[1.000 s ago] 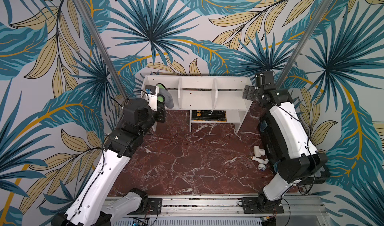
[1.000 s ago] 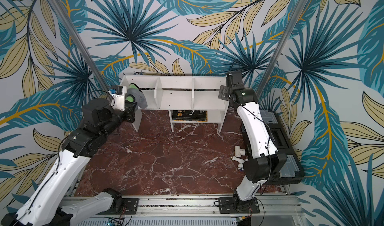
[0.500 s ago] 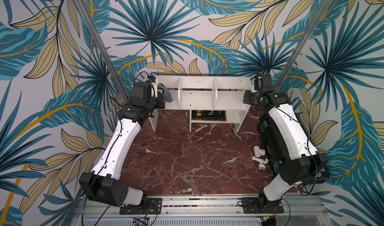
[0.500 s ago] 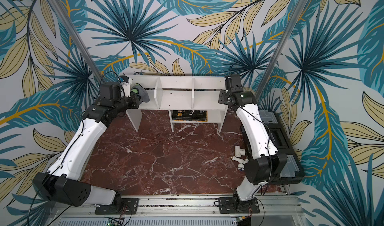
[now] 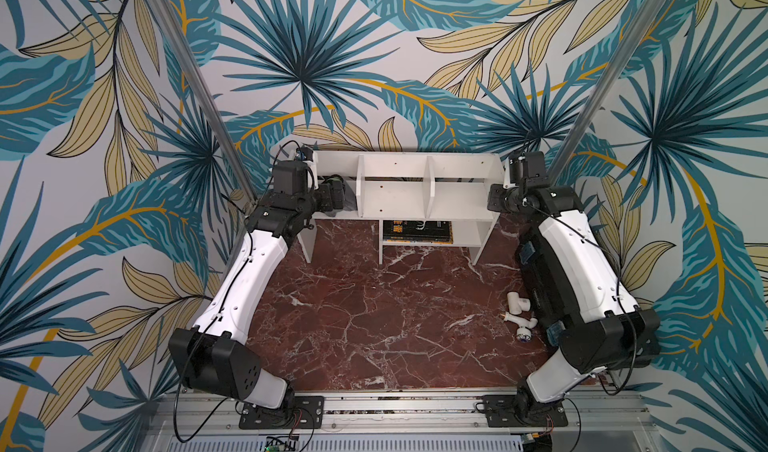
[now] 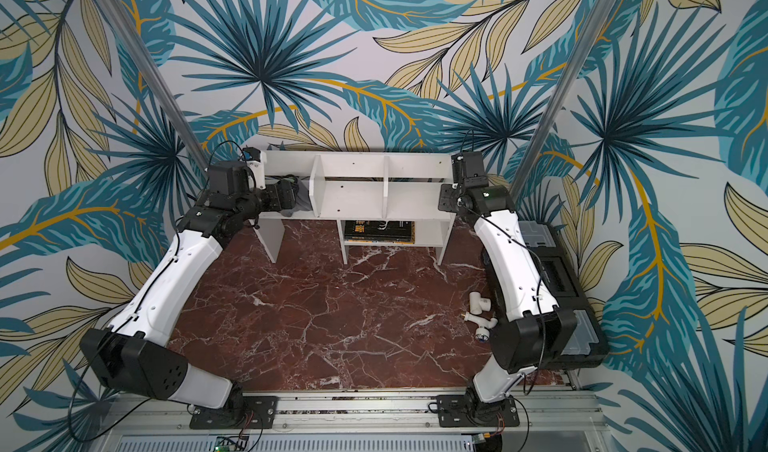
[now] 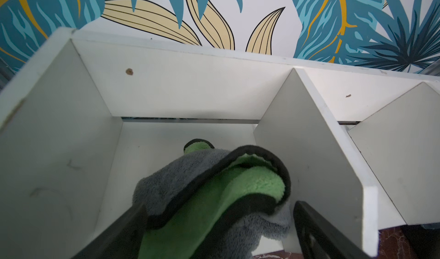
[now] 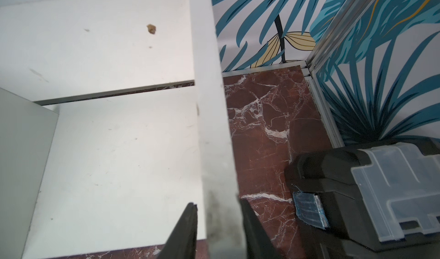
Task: Wipe the bookshelf clean with a cloth
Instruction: Hold the shelf at the center of the board, then wipe the dust from the shelf.
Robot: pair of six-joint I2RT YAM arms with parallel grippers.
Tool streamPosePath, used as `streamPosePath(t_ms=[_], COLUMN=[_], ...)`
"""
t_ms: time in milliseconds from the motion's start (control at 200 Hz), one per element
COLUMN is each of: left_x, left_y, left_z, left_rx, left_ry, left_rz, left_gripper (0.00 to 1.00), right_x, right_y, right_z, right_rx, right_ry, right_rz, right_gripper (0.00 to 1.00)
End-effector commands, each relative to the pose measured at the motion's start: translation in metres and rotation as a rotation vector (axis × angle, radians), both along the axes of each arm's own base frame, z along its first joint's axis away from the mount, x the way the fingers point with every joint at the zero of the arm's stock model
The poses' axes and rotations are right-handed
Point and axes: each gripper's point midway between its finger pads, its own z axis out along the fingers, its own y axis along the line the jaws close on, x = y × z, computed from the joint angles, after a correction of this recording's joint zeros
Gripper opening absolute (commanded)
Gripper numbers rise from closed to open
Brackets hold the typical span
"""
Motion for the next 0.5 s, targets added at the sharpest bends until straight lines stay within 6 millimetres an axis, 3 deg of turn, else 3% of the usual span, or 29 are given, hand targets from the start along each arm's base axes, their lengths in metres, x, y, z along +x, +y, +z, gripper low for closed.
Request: streamPosePath(t_ms=[0,125,240,331,496], left_x=[0.011,0.015,0.019,0.027,0.050], left_y=[0.004,-0.013,-0.024,-0.020,0.005], left_z=[0.000,-0.026,-0.042,-0.052,-0.029], left_rx=[-0.009,-0.037,-0.024,-0.006,0.064], left_ry=[0.011,0.067,0.107,0.128,0.070], left_rz=[0.032,-0.019,-0.036,-0.002,0.106], left_gripper=[1.00,0.87,0.59,0.49,0.24], right_x=[-0.004,-0.001,-0.001,-0.001,-0.004], right_y=[0.020,0.022,0.022,0.024,0.028], right_z=[-0.005,-0.010,-0.013,-0.016,-0.024], right_rx=[0.072,0.086,0.084,0.093,0.098], right_ry=[0.008,0.011,0.018,0.023,0.048], right_rz=[0.064,0.065,0.061,0.071,0.102], right_gripper=[0.31,0.27,0.23,0.17,0.07])
